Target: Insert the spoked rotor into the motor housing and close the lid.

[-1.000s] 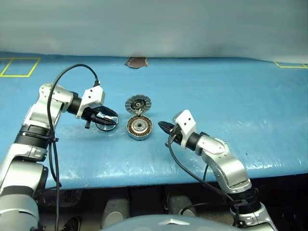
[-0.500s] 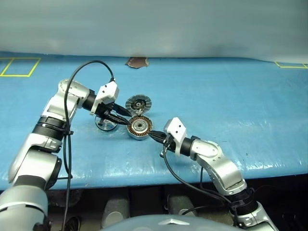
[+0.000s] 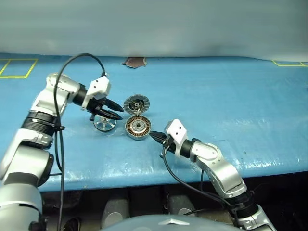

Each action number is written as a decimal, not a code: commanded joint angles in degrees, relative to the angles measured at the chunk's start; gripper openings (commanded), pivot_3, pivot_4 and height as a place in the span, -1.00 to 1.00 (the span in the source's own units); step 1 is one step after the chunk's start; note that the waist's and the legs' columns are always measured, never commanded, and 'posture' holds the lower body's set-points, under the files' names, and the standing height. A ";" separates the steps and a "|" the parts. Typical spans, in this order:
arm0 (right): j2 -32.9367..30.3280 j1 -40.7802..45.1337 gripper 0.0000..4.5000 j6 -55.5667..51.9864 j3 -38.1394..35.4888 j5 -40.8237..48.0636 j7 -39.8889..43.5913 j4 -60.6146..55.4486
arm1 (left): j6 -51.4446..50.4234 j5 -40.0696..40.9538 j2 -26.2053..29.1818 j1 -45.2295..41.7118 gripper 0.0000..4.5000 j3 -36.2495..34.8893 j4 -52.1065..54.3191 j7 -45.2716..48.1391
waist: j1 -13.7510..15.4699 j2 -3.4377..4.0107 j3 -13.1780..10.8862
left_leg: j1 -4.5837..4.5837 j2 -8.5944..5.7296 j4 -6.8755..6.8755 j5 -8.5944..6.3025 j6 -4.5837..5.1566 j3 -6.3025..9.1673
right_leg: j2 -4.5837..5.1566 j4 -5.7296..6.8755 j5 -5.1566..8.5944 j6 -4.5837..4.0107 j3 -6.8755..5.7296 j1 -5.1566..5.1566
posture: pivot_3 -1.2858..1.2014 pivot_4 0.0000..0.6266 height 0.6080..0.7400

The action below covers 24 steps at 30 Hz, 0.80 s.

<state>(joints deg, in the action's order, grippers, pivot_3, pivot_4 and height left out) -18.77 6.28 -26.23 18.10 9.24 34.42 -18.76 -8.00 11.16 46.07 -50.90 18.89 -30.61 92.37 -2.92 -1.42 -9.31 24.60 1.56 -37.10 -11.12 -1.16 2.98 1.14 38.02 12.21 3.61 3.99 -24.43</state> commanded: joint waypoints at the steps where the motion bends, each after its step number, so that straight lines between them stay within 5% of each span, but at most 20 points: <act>1: 0.04 0.37 -1.00 0.92 -0.69 0.08 -0.51 -2.69 | 4.69 -3.54 2.89 -0.60 -0.27 -2.42 -1.50 -1.03 | 0.03 0.00 0.00 | 0.00 0.00 0.00 0.00 0.00 0.00 | 0.00 0.00 0.00 0.00 0.00 0.00 | 0.03 -0.52 1.00; 12: 1.48 1.13 -1.00 1.71 0.17 -0.21 -1.33 -1.79 | 13.26 -16.15 2.41 -0.61 -0.27 0.68 -8.28 -7.88 | 0.71 0.00 0.00 | 0.01 0.00 0.00 0.00 0.00 -0.01 | 0.00 0.00 0.00 0.00 0.00 0.00 | 0.03 -0.52 1.00; 24: 3.22 0.22 -1.00 3.11 0.52 -1.15 -2.89 -1.54 | 16.84 -21.20 -0.32 -2.26 -0.27 1.68 -14.34 -8.48 | 0.75 0.00 0.00 | 0.02 0.00 0.00 0.00 0.00 -0.01 | 0.00 -0.01 0.00 0.00 -0.01 -0.01 | 0.03 -0.52 1.00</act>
<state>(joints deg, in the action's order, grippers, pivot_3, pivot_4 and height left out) -15.90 6.38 -24.29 18.73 7.98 31.88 -18.76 8.32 -9.60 45.69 -51.44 21.07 -44.82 83.83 -2.17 -1.42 -9.31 24.63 1.56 -37.10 -11.12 -1.17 2.98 1.14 38.02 12.20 3.62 3.98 -24.43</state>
